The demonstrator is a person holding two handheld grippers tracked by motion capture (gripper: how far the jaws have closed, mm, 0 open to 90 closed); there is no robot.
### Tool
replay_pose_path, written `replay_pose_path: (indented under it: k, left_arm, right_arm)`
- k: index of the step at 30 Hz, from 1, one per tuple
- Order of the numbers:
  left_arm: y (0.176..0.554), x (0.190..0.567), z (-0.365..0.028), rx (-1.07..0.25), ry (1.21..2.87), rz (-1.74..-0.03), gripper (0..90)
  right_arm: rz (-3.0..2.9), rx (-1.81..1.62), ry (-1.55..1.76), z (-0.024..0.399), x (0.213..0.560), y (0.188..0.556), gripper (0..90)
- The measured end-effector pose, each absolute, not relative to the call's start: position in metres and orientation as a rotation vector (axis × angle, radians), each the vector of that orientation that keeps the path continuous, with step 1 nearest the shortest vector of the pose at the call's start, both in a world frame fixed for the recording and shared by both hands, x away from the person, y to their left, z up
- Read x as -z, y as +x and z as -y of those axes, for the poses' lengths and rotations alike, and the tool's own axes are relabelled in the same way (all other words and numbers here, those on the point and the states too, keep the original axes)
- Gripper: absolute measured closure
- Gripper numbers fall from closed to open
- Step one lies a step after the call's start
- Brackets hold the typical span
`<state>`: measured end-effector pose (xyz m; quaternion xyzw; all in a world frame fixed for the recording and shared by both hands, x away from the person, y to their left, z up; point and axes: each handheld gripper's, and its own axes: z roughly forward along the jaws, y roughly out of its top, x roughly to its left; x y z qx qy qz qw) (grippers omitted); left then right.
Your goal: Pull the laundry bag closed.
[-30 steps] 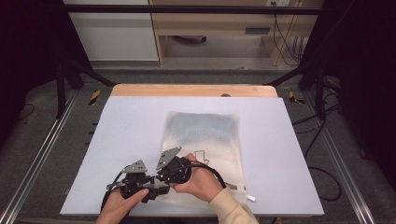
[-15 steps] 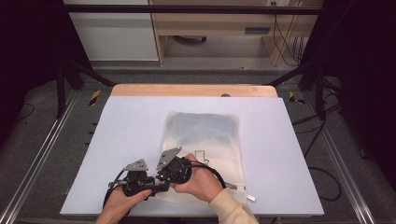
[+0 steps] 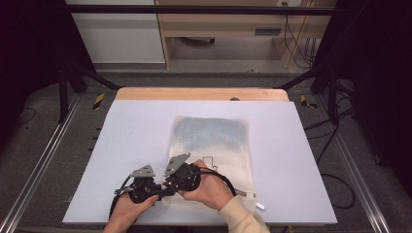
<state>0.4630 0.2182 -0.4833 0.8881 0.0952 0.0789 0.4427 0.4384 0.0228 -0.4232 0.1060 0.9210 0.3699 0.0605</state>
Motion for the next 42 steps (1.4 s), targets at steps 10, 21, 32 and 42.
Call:
replay_pose_path:
  k: [10, 21, 32, 42]
  left_arm:
    - [0.4632, 0.4827, -0.2183, -0.199, 2.211, -0.237, 83.7]
    - [0.4621, 0.4817, -0.2185, -0.210, 2.210, -0.244, 84.0]
    - [0.4616, 0.4792, -0.2198, -0.219, 2.205, -0.256, 84.4]
    - [0.4614, 0.4773, -0.2207, -0.219, 2.203, -0.259, 84.5]
  right_arm:
    - [-2.791, -1.107, 0.312, -0.0216, 0.4242, 0.4380, 82.1]
    - [-2.794, -1.094, 0.306, -0.0199, 0.4271, 0.4384, 82.1]
    - [-2.797, -1.081, 0.315, -0.0186, 0.4283, 0.4389, 82.2]
    - [-2.802, -1.058, 0.312, -0.0176, 0.4288, 0.4391, 82.3]
